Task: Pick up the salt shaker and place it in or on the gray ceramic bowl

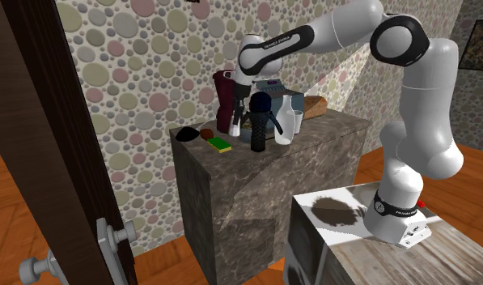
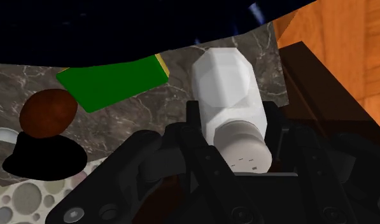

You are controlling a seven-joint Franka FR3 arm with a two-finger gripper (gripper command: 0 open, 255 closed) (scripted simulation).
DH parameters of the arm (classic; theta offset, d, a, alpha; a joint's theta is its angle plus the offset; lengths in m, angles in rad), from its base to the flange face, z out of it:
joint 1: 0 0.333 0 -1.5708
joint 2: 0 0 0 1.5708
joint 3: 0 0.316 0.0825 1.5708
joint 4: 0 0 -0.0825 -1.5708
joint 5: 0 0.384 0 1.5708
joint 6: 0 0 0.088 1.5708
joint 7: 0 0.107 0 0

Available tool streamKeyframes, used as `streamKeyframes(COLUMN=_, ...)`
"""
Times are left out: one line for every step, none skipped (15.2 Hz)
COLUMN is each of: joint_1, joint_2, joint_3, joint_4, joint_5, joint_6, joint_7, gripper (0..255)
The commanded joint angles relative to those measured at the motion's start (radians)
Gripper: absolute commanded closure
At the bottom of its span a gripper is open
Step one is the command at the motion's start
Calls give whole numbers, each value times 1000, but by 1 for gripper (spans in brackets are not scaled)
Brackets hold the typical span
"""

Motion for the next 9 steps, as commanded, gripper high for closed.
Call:
streamKeyframes(joint_1=3, joint_2=-13, joint_3=-2, joint_4=14, joint_5=-13, joint_6=-24, joint_7=11, gripper=255)
streamKeyframes(joint_1=3, joint_2=-17, joint_3=-3, joint_4=24, joint_5=-17, joint_6=-36, joint_7=15, gripper=255)
streamKeyframes(joint_1=4, joint_2=-20, joint_3=-4, joint_4=33, joint_5=-20, joint_6=-48, joint_7=18, gripper=255)
streamKeyframes(joint_1=4, joint_2=-23, joint_3=-5, joint_4=43, joint_5=-24, joint_6=-60, joint_7=22, gripper=255)
streamKeyframes(joint_1=4, joint_2=-26, joint_3=-5, joint_4=54, joint_5=-27, joint_6=-73, joint_7=25, gripper=255)
streamKeyframes(joint_1=4, joint_2=-29, joint_3=-6, joint_4=64, joint_5=-30, joint_6=-85, joint_7=28, gripper=255)
streamKeyframes(joint_1=4, joint_2=-31, joint_3=-6, joint_4=75, joint_5=-33, joint_6=-97, joint_7=31, gripper=255)
streamKeyframes(joint_1=4, joint_2=-32, joint_3=-7, joint_4=81, joint_5=-35, joint_6=-104, joint_7=33, gripper=255)
streamKeyframes(joint_1=-12, joint_2=-22, joint_3=-15, joint_4=95, joint_5=-23, joint_6=-114, joint_7=6, gripper=255)
